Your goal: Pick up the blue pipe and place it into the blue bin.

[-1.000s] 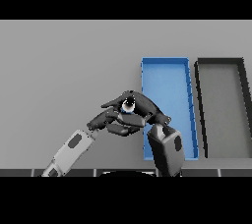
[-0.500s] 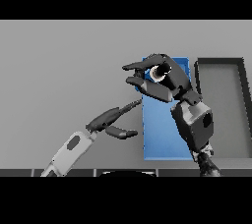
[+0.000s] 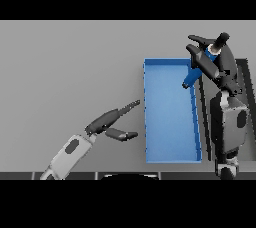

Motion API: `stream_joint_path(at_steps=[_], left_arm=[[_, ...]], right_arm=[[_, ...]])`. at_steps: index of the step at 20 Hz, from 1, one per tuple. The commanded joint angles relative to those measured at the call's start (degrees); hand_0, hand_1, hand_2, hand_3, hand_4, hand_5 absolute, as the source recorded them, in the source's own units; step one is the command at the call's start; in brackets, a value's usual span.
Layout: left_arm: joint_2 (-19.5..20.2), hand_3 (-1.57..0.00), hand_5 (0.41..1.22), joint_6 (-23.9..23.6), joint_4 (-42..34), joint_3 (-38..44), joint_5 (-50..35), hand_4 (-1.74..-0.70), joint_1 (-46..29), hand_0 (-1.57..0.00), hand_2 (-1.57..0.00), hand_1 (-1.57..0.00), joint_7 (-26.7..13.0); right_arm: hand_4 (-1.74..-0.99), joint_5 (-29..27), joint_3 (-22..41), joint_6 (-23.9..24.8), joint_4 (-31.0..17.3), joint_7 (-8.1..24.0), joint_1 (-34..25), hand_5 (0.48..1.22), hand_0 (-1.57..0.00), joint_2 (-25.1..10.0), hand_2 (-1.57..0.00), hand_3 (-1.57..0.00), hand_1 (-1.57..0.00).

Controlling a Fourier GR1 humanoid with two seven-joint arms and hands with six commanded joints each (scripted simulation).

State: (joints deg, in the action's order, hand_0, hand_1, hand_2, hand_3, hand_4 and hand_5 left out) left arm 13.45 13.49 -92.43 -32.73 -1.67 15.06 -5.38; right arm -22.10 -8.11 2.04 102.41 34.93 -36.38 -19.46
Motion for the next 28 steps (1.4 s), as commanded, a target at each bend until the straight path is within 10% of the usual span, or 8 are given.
stream_joint_path(at_steps=[1, 10, 12, 13, 16, 18, 22, 28], left_arm=[[0.0, 0.0, 0.461, 0.0, 0.4, 0.1, 0.1, -0.83, 0.3, 0.0, 0.0, 0.0, -0.2], [0.0, 0.0, 0.47, 0.0, 0.2, -0.4, 0.5, -0.83, -0.3, 0.0, 0.0, 0.0, 0.3], [0.2, 0.0, 0.47, 0.0, -0.4, -0.5, 0.4, -0.83, -0.3, 0.0, 0.0, 0.0, 0.0], [-0.1, 0.0, 0.471, 0.0, -0.1, -0.5, 0.3, -0.83, 0.1, 0.0, 0.0, 0.0, -0.5], [-0.4, 0.0, 0.475, -0.3, 0.1, -0.9, 0.7, -0.83, -0.4, 0.0, 0.0, 0.0, -0.8], [-0.1, 0.0, 0.474, -0.3, -0.7, -0.7, 0.3, -0.83, -0.6, 0.0, 0.0, 0.0, -0.8], [-0.3, 0.0, 0.476, -0.3, -0.4, -1.1, 0.8, -0.83, -0.1, 0.0, 0.0, 0.0, -1.4], [-0.2, 0.0, 0.475, -0.3, -0.6, -1.1, 0.6, -0.83, -0.7, 0.0, 0.0, 0.0, -0.7]], right_arm=[[-1.499, -0.2, -0.3, 0.9, 0.1, 0.0, 2.3, 1.221, -1.57, -0.5, -1.57, -1.57, -1.57], [-1.499, -4.2, 8.8, 15.6, 1.0, 0.0, 25.0, 1.221, -1.57, -5.7, -1.57, -1.57, -1.57], [-1.586, -6.1, 13.8, 20.0, 0.9, 0.0, 27.8, 1.221, -1.57, -8.8, -1.57, -1.08, -1.57], [-1.569, -6.9, 15.4, 21.0, 1.3, 0.0, 29.5, 1.221, -1.57, -10.1, -1.57, -1.18, -1.57], [-1.653, -9.6, 21.3, 24.7, 1.0, 0.0, 32.1, 1.205, -1.57, -13.3, -1.57, -0.69, -1.57], [-1.583, -14.1, 26.0, 30.0, -0.1, 0.0, 32.1, 1.199, -1.57, -17.3, -1.57, -1.01, -1.57], [-1.344, -22.9, 30.8, 33.1, -2.8, 0.0, 29.8, 1.172, -0.75, -20.1, -0.68, -0.41, -0.71], [-1.199, -20.9, 39.8, 29.1, -2.8, 0.0, 25.0, 0.967, -0.2, -27.7, -0.18, -0.11, -0.18]])
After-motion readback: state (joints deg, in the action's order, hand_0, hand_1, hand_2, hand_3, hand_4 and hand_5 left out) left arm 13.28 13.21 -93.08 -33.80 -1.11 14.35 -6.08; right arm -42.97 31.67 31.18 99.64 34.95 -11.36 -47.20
